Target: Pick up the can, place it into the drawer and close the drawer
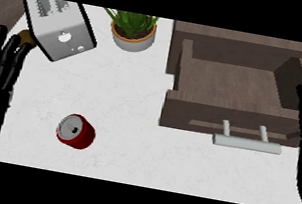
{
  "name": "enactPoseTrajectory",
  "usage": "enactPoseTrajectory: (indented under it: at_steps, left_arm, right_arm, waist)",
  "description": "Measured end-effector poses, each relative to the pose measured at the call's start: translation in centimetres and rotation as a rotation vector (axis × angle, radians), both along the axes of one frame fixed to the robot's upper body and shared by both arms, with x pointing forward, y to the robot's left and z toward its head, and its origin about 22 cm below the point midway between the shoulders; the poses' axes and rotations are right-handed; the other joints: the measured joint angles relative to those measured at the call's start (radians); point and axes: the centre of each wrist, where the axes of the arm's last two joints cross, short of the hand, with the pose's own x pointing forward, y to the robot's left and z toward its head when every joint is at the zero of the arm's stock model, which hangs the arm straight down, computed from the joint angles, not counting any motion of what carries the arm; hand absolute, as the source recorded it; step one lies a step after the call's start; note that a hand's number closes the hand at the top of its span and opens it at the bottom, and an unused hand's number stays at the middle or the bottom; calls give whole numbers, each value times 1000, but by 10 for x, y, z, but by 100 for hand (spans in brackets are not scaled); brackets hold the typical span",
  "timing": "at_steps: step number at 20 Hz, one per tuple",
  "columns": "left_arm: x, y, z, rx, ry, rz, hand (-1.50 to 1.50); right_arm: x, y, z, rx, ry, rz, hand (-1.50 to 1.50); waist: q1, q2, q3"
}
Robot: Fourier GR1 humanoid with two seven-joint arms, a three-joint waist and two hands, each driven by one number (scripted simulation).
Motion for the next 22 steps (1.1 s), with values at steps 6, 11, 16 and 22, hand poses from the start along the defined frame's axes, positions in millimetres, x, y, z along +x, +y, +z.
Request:
enactPoseTrajectory:
  at_steps: [6,11,16,22]
  left_arm:
    - [-29,24,-2,3,4,-154,-150]
    - [-46,41,-24,-16,293,-86,-150]
    - [-61,54,-15,-28,394,-58,-150]
    - [-58,61,-7,-40,412,-65,-150]
  right_arm:
    - [-3,-7,-5,30,30,-31,-150]
    - [-8,-18,-24,82,252,-148,-150]
    - [-11,-30,-22,103,323,-184,-150]
    - [-13,-33,-29,110,345,-198,-150]
  waist:
    - [20,12,7]
    - [23,16,9]
    - [21,16,9]
    - [18,17,10]
